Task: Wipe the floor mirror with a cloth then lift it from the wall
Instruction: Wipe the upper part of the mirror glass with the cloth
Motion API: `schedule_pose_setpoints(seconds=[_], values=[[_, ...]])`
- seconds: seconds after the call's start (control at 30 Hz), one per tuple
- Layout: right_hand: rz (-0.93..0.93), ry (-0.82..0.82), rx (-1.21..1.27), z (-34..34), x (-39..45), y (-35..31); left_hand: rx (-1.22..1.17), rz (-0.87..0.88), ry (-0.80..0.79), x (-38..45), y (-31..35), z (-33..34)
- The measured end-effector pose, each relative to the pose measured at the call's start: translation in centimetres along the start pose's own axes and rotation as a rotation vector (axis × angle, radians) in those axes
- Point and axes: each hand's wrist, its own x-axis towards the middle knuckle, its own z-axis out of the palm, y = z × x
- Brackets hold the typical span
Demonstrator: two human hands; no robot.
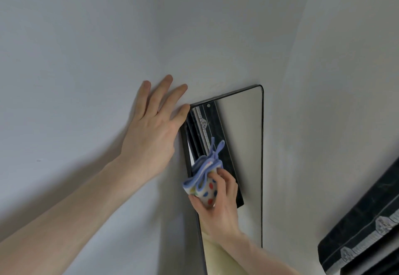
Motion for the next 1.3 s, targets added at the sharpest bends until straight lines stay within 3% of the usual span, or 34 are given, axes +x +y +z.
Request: schedule_pose_setpoints(seconds=[0.1,0.27,0.63,0.8,0.93,1.13,1.3], values=[[0.072,-0.058,-0.017,-0.7,-0.3,2.5,0.001,-0.001,-0.001,0.1,0.0,0.1],[0.203,0.016,-0.098,-2.6,4.2,7.1,0.002,-0.013,0.004,0.1,0.1,0.3],[0.360,0.073,0.058,-7.5,17.2,14.1,-0.004,-0.028,-0.012,0.3,0.3,0.3],[0.085,0.095,0.008,-6.8,20.5,9.6,0.006,-0.027,-0.018,0.2,0.3,0.3],[0.134,0.088,0.007,-6.1,20.0,9.0,0.007,-0.024,-0.016,0.3,0.2,0.2],[0.477,0.094,0.060,-4.0,13.7,14.7,-0.012,-0.017,-0.003,0.3,0.2,0.2],[0.732,0.044,0.160,-3.2,9.9,15.3,-0.004,-0.006,-0.004,0.3,0.2,-0.1]])
